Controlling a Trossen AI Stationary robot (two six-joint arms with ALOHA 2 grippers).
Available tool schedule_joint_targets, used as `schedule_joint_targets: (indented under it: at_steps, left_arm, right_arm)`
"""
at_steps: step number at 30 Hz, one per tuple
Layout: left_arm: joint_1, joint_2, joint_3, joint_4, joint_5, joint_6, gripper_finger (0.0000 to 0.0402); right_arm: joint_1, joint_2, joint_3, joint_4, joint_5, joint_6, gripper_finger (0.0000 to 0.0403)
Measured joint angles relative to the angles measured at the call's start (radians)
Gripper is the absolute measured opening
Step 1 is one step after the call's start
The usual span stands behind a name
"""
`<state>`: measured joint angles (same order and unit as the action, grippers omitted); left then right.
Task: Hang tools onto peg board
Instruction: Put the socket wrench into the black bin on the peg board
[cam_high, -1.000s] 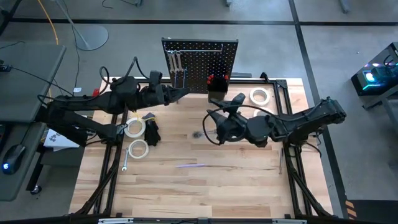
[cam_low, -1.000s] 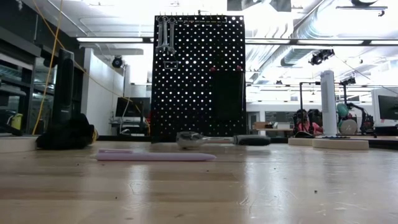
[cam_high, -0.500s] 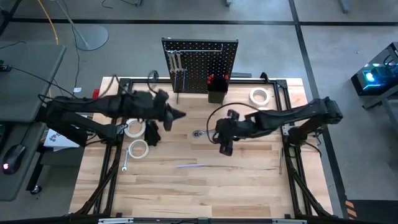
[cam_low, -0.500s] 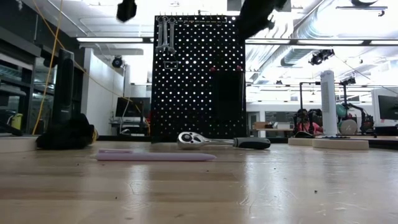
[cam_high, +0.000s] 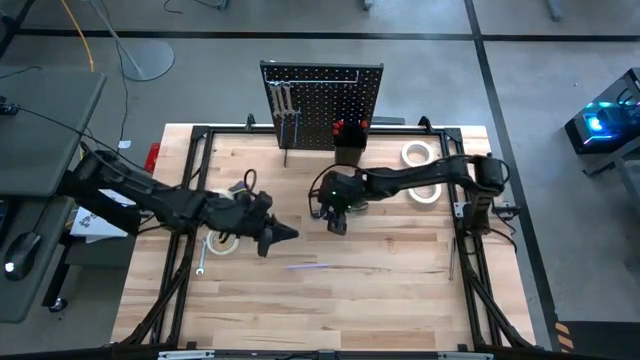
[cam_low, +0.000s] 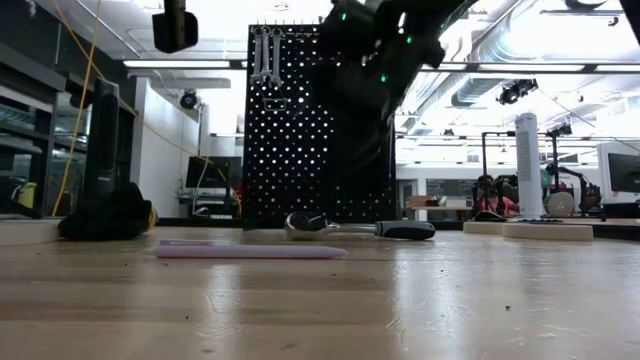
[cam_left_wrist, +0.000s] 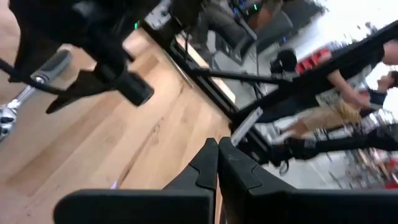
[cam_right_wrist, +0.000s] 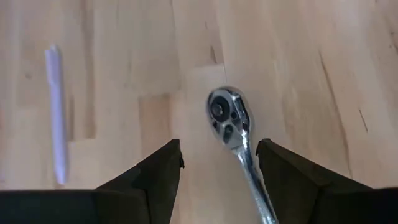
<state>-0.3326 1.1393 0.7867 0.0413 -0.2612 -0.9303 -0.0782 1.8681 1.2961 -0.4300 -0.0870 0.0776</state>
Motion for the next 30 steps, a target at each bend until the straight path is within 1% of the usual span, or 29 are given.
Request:
schedule_joint_targets:
  at_steps: [6,11,13,14,16,17,18,20,21,24,25,28,30]
  left_arm:
    - [-0.059,0.0,-0.001,0.015,-0.136,-0.028,0.0]
    - [-0.081,0.0,-0.001,0.016,-0.186,-0.038,0.0]
    - [-0.084,0.0,-0.001,0.016,-0.203,-0.038,0.0]
    - [-0.084,0.0,-0.001,0.016,-0.209,-0.038,0.0]
    - [-0.084,-0.001,-0.001,0.017,-0.217,-0.046,0.0]
    - [-0.084,-0.002,-0.001,0.015,-0.22,-0.047,0.0]
    - [-0.084,-0.004,-0.001,0.016,-0.221,-0.047,0.0]
    - [-0.085,-0.013,-0.001,0.013,-0.221,-0.037,0.0]
    - [-0.087,-0.018,-0.001,0.014,-0.222,-0.028,0.0]
    - [-0.088,-0.048,-0.001,0.005,-0.223,0.021,0.0]
    - [-0.088,-0.062,-0.001,0.003,-0.222,0.039,0.0]
    - [-0.085,-0.111,-0.001,0.001,-0.228,0.117,0.0]
    - [-0.079,-0.143,-0.001,-0.001,-0.24,0.169,0.0]
  right_arm:
    - [-0.021,0.066,0.0,0.019,-0.011,-0.118,0.0206]
    - [-0.022,0.142,0.0,0.021,-0.008,-0.164,0.0206]
    - [-0.022,0.173,0.0,0.032,0.016,-0.162,0.0206]
    - [-0.019,0.185,0.004,0.034,0.048,-0.151,0.0203]
    - [-0.016,0.211,0.007,0.039,0.089,-0.123,0.0183]
    - [-0.016,0.219,0.007,0.036,0.097,-0.107,0.016]
    - [-0.017,0.226,0.007,0.033,0.1,-0.091,0.013]
    - [-0.016,0.228,0.008,0.029,0.099,-0.066,0.0051]
    - [-0.015,0.224,0.008,0.022,0.079,-0.054,0.0031]
    - [0.003,0.179,0.005,-0.033,0.073,-0.047,0.0027]
    - [0.012,0.158,0.002,-0.065,0.054,-0.044,0.0027]
    - [0.042,0.055,-0.01,-0.183,0.019,-0.016,0.0027]
    - [0.063,-0.039,-0.003,-0.178,0.022,0.024,0.0027]
